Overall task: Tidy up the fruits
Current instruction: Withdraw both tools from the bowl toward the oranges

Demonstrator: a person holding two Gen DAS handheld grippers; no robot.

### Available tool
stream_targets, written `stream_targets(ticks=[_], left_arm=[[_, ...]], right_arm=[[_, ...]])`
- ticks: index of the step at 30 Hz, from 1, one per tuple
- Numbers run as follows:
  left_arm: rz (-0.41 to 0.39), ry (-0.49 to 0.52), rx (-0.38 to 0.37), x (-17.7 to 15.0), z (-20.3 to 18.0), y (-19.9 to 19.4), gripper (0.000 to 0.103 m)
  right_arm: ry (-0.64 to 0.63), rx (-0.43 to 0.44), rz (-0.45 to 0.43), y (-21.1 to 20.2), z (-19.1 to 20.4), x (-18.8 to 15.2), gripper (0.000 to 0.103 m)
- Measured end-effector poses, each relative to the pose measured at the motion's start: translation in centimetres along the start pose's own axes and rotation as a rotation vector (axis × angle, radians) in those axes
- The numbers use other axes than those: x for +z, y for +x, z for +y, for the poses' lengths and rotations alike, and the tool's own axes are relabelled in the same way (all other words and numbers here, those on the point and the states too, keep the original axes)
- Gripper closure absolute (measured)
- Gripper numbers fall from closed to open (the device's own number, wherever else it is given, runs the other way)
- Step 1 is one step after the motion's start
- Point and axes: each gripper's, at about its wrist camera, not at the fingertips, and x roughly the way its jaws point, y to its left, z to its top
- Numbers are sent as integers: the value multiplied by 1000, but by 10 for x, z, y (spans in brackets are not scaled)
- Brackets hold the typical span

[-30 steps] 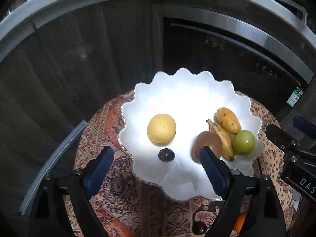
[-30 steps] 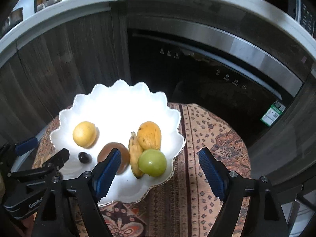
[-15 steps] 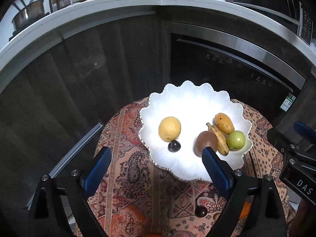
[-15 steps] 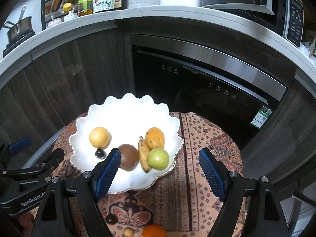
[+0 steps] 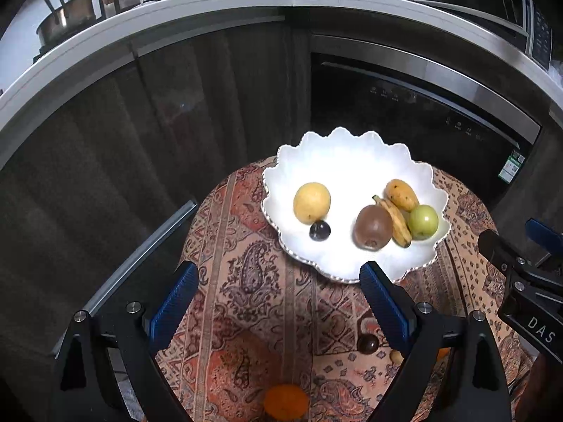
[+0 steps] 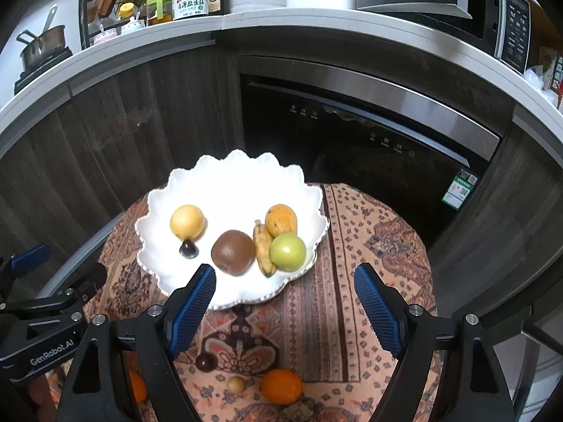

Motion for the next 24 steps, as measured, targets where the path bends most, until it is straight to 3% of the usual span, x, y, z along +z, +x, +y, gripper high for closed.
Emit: stream_targets(ticks=[24], left_arm=[[98,-22,40,-79,1,16,10]], right_arm=[[5,-27,97,19,-3,-72,22]])
